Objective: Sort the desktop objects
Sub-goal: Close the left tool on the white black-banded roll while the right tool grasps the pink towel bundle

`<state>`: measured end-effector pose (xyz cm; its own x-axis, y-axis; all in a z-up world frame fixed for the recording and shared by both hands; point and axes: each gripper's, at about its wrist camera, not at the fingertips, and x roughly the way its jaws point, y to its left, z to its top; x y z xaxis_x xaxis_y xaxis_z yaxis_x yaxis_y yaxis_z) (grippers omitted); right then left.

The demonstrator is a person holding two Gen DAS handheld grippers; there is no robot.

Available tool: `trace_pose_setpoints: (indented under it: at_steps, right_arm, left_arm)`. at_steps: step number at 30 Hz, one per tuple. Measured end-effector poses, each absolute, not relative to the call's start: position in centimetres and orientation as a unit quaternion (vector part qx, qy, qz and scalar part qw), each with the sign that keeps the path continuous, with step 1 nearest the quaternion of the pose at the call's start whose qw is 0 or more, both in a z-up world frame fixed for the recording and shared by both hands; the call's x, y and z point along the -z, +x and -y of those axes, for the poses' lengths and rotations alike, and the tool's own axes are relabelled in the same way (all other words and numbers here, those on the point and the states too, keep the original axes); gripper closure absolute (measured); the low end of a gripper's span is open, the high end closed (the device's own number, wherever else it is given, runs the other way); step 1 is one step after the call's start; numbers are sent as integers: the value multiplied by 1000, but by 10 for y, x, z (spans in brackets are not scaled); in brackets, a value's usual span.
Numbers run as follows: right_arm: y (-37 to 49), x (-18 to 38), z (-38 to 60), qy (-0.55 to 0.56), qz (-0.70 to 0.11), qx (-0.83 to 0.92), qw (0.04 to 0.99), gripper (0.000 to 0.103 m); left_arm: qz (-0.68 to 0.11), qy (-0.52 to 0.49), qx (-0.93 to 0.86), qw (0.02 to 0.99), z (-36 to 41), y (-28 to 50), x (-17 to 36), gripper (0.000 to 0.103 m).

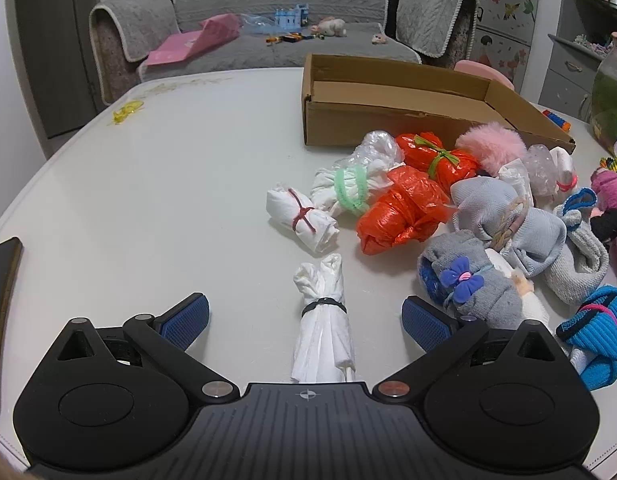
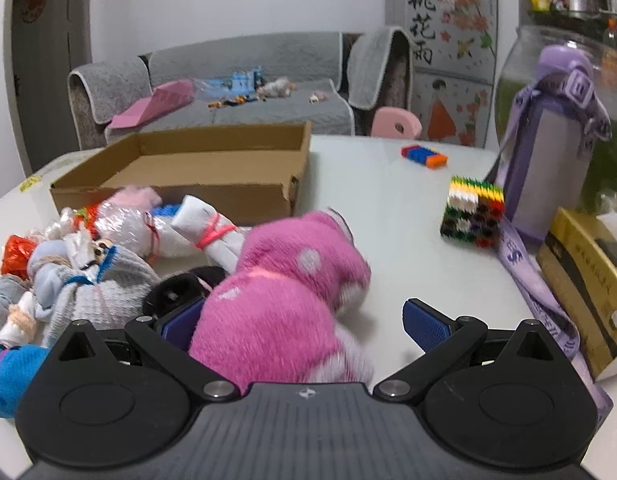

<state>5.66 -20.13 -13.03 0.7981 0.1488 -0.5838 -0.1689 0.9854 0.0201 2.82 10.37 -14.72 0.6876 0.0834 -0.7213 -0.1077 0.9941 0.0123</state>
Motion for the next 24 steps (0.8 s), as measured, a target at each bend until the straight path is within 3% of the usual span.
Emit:
trace_pose_setpoints:
  at_steps: [4, 6, 8, 12, 14, 15, 17, 19, 24]
  right_arm:
    - [65, 137, 196, -24, -327, -81, 941, 4]
    - [66, 139, 192, -29, -331, -82, 940, 12]
    - [64, 138, 190, -34, -329, -81, 940, 26]
    - [62, 138, 191, -36, -330, -80, 940, 27]
    - [62, 138, 192, -35, -327, -81, 941, 42]
    - [62, 137, 191, -38, -327, -81, 941, 42]
    - [62, 138, 190, -47, -323, -82, 941, 43]
    - [62, 138, 189, -52, -321, -86, 942, 45]
    - [57, 135, 188, -62, -309, -86, 945, 49]
  left_arm:
    - [-391, -12, -44, 919, -102, 26, 147, 0]
    - [-391, -12, -42, 919, -101, 24, 147, 1]
    - [-390, -12, -40, 920, -100, 24, 147, 2]
    - [-384, -10, -35, 923, -99, 24, 145, 8]
    - [-378, -7, -29, 925, -97, 23, 144, 20]
    - [-375, -6, -25, 927, -96, 22, 143, 26]
    - [-368, -4, -18, 929, -94, 20, 141, 59]
    - [-366, -6, -18, 930, -94, 19, 140, 79]
    - [-363, -5, -26, 932, -92, 17, 139, 82]
